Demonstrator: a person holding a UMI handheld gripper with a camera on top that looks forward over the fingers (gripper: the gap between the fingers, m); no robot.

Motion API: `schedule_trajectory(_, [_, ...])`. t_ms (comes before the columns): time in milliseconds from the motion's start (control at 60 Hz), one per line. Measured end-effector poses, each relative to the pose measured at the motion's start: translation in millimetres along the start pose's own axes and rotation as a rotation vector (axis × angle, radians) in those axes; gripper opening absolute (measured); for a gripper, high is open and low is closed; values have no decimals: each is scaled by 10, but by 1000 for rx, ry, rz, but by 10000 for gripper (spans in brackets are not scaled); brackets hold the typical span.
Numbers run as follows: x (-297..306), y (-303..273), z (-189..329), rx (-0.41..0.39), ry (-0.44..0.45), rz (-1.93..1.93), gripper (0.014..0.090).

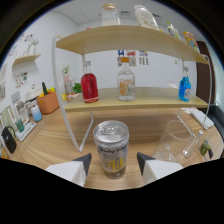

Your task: Make me a cup of Mojito.

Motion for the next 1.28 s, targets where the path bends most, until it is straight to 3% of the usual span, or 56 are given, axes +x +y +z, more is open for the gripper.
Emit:
schedule_trajectory(183, [-103, -173, -561, -19, -35, 33, 853])
schedule_trajectory(517, [423, -66, -1303, -108, 57, -31, 852])
schedule_trajectory(783, [916, -40, -1500, -129, 135, -60, 853])
schedule_trajectory(1283, [1175, -5, -1557, -153, 144, -38, 856])
